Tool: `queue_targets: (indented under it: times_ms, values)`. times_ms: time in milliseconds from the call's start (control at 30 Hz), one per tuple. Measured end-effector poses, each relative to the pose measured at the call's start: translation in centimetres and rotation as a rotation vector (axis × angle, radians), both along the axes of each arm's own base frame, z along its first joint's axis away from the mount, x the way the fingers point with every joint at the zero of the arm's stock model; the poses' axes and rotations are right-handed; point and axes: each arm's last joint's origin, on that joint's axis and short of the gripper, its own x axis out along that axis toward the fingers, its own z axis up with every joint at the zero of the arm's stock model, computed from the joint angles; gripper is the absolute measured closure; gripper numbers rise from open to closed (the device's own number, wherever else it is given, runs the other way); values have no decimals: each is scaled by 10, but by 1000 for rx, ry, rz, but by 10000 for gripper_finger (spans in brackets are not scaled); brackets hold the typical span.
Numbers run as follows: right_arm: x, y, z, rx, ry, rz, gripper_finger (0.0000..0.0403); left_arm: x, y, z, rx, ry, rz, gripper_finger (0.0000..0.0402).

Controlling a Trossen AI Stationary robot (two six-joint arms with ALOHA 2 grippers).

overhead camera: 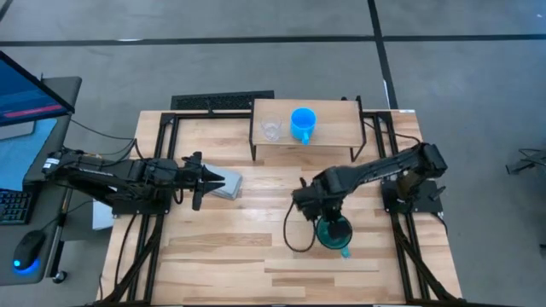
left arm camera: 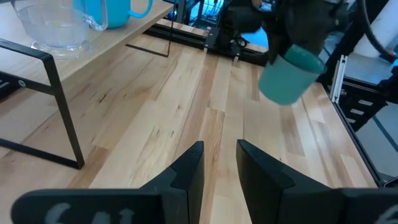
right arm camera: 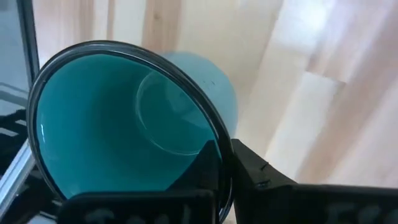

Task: Stack small to large cups/mugs on shelf
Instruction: Put the green mug on the shelf

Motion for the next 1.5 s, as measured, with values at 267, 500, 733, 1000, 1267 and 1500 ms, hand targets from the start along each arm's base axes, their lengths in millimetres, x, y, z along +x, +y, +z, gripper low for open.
queue_targets:
  times_ms: [267, 500, 733, 1000, 1267, 1500]
  values:
    - [-12, -38, 55, 7, -44, -163, 374, -1, -1, -2, -13, 19, -27, 317]
    - [-32, -83, 97, 16, -133, -350, 374, -1, -1, -2, -10, 20, -37, 317]
    - [-58, -138, 119, 2, -225, -556, 374, -1, -1, -2, -8, 24, -38, 317]
    - [-82, -190, 125, -90, -269, -694, 374, -1, -1, -2, -8, 24, -38, 317]
    - [-102, -220, 144, -147, -360, -731, 374, -1, -1, -2, -8, 24, -38, 317]
    - [-118, -238, 156, -251, -395, -763, 374, -1, -1, -2, -11, 24, -37, 317]
